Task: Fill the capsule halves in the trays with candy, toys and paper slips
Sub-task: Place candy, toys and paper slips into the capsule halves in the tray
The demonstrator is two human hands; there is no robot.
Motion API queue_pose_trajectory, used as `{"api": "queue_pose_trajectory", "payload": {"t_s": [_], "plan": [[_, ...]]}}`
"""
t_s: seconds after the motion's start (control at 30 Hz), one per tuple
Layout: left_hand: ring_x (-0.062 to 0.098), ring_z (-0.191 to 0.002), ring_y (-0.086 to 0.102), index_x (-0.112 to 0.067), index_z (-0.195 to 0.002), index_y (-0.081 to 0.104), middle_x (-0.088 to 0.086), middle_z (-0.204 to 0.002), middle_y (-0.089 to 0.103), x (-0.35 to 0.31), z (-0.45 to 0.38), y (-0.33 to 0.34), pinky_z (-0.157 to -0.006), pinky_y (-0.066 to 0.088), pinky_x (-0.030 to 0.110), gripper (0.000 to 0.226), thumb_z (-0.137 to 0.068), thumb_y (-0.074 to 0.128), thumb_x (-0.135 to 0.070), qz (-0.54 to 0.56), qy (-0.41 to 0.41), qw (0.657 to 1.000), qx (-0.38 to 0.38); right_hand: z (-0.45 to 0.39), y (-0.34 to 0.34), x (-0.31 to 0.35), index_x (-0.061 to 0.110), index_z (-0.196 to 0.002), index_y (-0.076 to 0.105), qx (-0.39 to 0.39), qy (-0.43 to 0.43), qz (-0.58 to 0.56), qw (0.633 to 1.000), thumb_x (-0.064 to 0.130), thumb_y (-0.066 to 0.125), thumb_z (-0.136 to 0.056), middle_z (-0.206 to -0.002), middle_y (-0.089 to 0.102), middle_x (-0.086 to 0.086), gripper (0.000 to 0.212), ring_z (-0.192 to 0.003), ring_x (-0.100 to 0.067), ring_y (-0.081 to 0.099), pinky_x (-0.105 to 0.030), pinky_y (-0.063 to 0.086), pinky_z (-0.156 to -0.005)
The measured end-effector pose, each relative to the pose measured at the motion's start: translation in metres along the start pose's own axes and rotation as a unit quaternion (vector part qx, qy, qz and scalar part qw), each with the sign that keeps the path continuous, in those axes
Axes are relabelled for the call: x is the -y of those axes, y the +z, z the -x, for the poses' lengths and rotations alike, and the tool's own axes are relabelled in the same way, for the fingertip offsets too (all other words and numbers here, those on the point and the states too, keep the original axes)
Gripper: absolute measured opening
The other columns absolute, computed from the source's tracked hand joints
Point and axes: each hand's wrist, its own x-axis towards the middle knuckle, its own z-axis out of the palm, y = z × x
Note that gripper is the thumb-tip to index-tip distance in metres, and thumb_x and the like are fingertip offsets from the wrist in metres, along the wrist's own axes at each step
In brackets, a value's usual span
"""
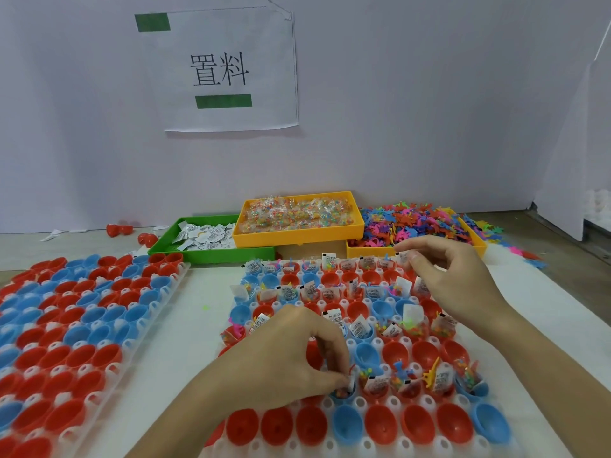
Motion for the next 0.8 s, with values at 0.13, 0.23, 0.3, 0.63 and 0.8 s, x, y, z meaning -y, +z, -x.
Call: {"api": "queue_pose_trajectory", "payload": {"t_s": [0.13, 0.23, 0.3, 0.63, 0.8], "plan": [[0.005, -0.078, 0.065, -0.025, -0.080, 0.078, -0.015, -0.078, 0.070, 0.002, 0.000, -0.001, -0.069, 0.051, 0.015, 0.003, -0.080, 0.080, -0.028, 0.007, 0.000, 1.000, -0.005, 0.000, 0.000, 0.000, 0.031, -0.100, 0.072, -0.004, -0.001, 0.001, 1.000, 0.012, 0.057, -0.099, -0.097, 0.071, 0.016, 0.024, -0.091, 0.002, 0.064, -0.004, 0.047, -0.070], [0.007, -0.077, 0.063, -0.028, -0.080, 0.079, -0.016, -0.078, 0.068, 0.005, -0.001, 0.001, -0.070, 0.052, 0.022, 0.005, -0.077, 0.082, -0.031, 0.005, -0.001, 1.000, -0.021, 0.000, -0.001, 0.000, 0.027, -0.103, 0.073, -0.007, 0.004, 0.002, 1.000, 0.011, 0.056, -0.099, -0.098, 0.071, 0.013, 0.023, -0.092, -0.002, 0.065, -0.011, 0.048, -0.075], [0.006, -0.078, 0.062, -0.030, -0.081, 0.079, -0.017, -0.078, 0.067, 0.007, -0.002, 0.001, -0.069, 0.051, 0.021, 0.006, -0.077, 0.082, -0.033, 0.001, -0.001, 1.000, -0.023, -0.001, -0.001, -0.001, 0.028, -0.102, 0.073, -0.010, 0.002, 0.003, 1.000, 0.011, 0.056, -0.099, -0.097, 0.071, 0.013, 0.024, -0.090, -0.002, 0.065, -0.011, 0.048, -0.073], [0.005, -0.071, 0.060, -0.027, -0.084, 0.078, -0.015, -0.078, 0.067, 0.007, 0.000, -0.004, -0.066, 0.046, 0.016, 0.024, -0.076, 0.078, -0.049, -0.005, 0.020, 0.999, -0.033, -0.005, -0.006, -0.013, 0.033, -0.096, 0.070, -0.049, 0.011, -0.007, 0.999, 0.010, 0.056, -0.099, -0.089, 0.070, 0.012, 0.028, -0.084, -0.005, 0.065, -0.017, 0.049, -0.071], [0.006, -0.069, 0.058, -0.028, -0.081, 0.075, -0.013, -0.077, 0.067, 0.008, -0.001, -0.007, -0.060, 0.045, 0.019, 0.021, -0.080, 0.074, -0.049, 0.004, 0.043, 0.992, -0.117, -0.009, -0.007, -0.022, 0.026, -0.100, 0.070, -0.092, 0.038, 0.025, 0.995, 0.008, 0.054, -0.099, -0.090, 0.068, 0.011, 0.023, -0.084, -0.007, 0.062, -0.019, 0.046, -0.067]]}}
